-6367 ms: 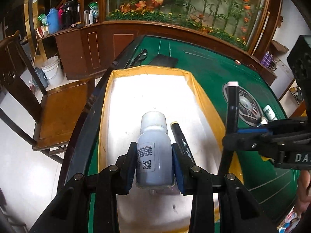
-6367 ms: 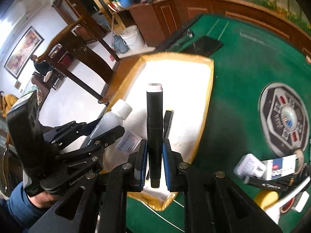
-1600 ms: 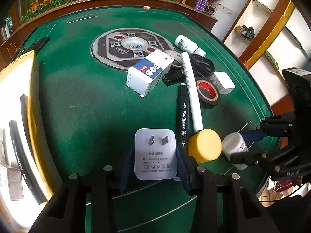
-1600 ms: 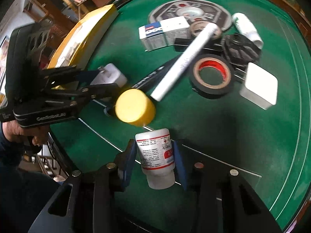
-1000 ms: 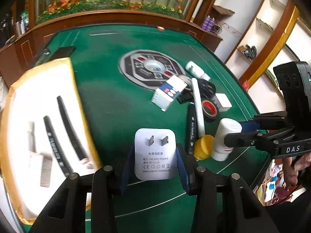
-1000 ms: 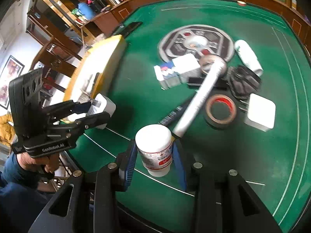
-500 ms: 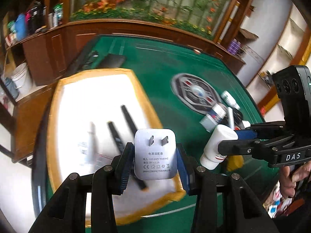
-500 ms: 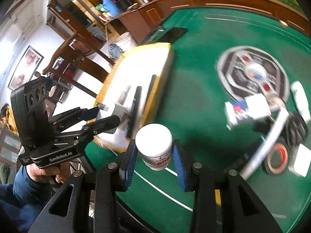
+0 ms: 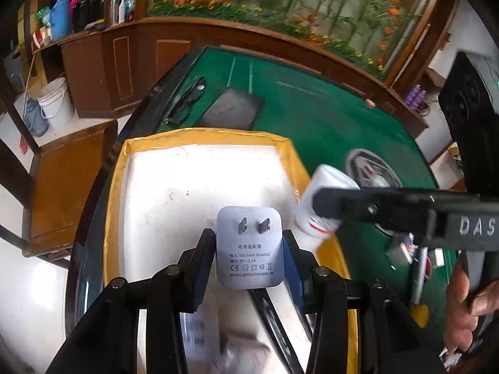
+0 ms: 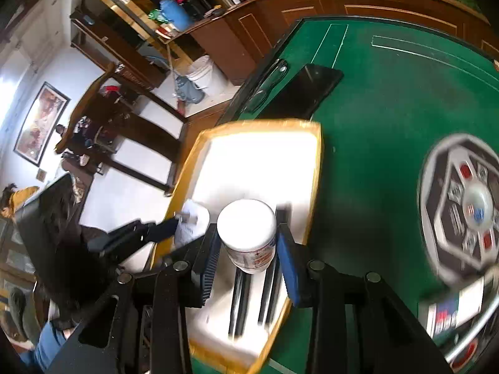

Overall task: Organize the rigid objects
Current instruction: 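Carry the adapter and white jar into the white tray and open both grippers, then grasp a black marker with the left gripper while the right grasps a yellow-lidded tub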

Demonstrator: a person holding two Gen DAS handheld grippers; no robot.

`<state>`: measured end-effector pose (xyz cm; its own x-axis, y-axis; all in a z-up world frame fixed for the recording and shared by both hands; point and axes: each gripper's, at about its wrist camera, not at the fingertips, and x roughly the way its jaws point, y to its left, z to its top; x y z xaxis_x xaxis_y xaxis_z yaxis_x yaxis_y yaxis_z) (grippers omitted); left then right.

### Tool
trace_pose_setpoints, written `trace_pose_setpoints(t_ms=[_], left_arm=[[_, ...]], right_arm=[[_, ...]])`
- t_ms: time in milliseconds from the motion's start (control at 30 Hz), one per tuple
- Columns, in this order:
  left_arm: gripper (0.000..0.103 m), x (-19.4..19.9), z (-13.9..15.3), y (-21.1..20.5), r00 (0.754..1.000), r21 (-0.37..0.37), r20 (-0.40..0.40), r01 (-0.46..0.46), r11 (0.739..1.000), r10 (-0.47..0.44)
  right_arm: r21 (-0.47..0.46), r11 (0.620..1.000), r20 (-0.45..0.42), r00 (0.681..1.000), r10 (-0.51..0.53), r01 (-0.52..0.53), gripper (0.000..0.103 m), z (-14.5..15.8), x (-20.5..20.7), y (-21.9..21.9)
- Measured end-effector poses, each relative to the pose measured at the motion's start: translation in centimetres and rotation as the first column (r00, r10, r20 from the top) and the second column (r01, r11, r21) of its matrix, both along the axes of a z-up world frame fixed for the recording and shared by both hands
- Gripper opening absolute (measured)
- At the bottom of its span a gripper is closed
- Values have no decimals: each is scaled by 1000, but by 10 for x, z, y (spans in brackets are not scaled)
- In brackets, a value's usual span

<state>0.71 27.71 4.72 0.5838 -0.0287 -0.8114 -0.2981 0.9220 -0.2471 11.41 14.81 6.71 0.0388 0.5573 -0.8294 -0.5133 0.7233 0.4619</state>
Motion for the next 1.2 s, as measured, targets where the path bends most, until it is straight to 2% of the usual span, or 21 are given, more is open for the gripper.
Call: trace_pose_setpoints(t_ms=[267, 500, 633, 733, 833, 933, 1067, 1200], left_arm=[[45, 22, -27, 18, 997, -36, -45, -61, 998, 59], [46, 31, -36, 23, 995, -35, -67, -83, 996, 81], [48, 31, -36, 20, 995, -5, -56, -80, 997, 80], [50, 30, -32, 19, 996, 4, -41, -82, 997, 82], [50, 22, -20, 15, 997, 11, -1, -78, 997, 78], [50, 9, -7, 8, 997, 21, 45, -65, 998, 64], [50, -18, 7, -8, 994, 40, 99, -52, 998, 48], [50, -50, 18, -32, 987, 75, 153, -64, 995, 52]], right_arm=[[-74, 997, -29, 999, -14, 12, 35, -38, 38, 35], [-95, 995, -27, 1000, -16, 13, 35, -49, 51, 48], [-90, 996, 0, 1000, 6, -6, 52, -48, 52, 52], [-59, 998, 8, 1000, 11, -11, 53, -41, 51, 48], [-37, 999, 46, 999, 18, -16, 53, -27, 47, 39], [25, 1000, 57, 998, -6, 5, 53, -7, 39, 15], [105, 994, 79, 997, -23, 14, 53, 17, 11, -33], [153, 988, 79, 996, -34, 22, 53, 24, -20, -83]])
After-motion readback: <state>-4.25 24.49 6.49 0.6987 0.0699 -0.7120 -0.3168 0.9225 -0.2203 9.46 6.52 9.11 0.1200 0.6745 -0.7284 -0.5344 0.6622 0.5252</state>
